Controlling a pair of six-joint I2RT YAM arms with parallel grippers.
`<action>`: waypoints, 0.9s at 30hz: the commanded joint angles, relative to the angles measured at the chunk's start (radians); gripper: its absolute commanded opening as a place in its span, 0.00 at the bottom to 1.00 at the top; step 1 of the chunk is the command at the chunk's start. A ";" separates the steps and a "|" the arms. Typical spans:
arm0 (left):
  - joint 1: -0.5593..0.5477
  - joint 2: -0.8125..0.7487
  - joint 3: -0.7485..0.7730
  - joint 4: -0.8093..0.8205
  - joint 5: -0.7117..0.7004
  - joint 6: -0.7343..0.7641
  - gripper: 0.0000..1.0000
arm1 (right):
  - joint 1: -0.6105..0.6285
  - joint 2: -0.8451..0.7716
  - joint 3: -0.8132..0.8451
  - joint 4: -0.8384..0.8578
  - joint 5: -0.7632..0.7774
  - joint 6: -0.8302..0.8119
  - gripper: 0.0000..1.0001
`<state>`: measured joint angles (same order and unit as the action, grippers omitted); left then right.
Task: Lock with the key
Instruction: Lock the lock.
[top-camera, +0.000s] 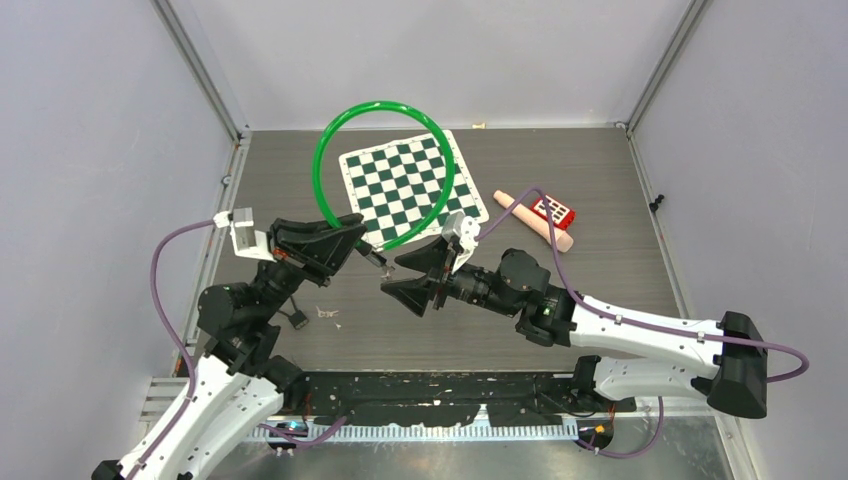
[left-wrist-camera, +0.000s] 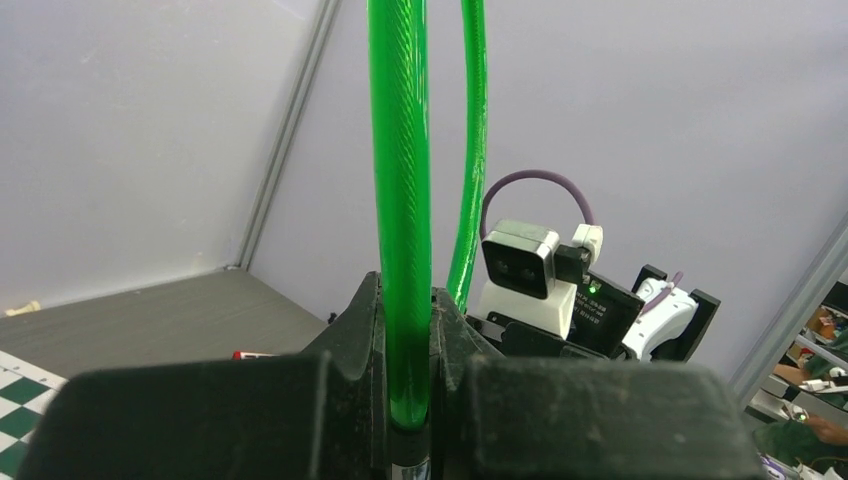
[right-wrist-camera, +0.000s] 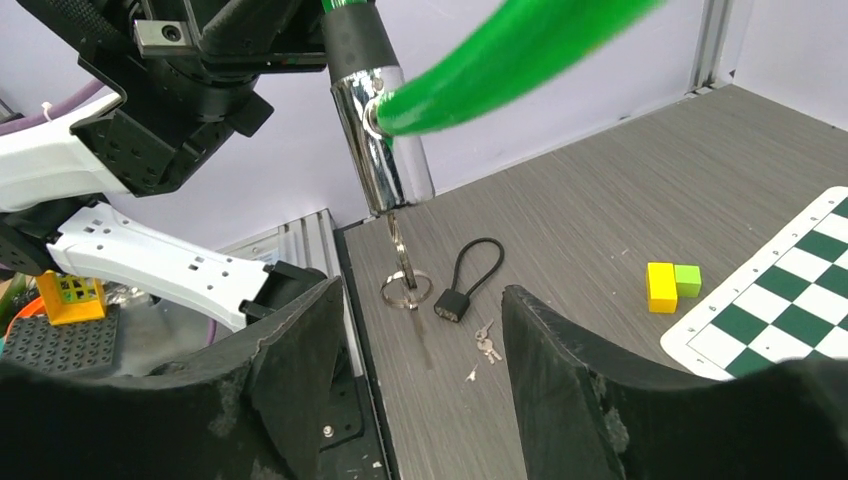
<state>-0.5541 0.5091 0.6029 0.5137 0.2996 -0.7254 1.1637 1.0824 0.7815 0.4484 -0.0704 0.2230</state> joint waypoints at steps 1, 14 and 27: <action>0.000 0.011 0.074 0.038 0.034 -0.004 0.00 | -0.002 0.005 0.042 0.084 0.037 -0.032 0.64; 0.000 0.035 0.090 0.025 0.064 -0.005 0.00 | -0.004 0.036 0.029 0.127 0.026 -0.013 0.33; 0.001 0.053 0.143 -0.091 0.025 0.108 0.00 | -0.022 -0.014 -0.131 0.109 -0.025 -0.033 0.05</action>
<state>-0.5545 0.5674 0.6476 0.3958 0.3565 -0.6926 1.1534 1.1069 0.7036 0.5663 -0.0559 0.2161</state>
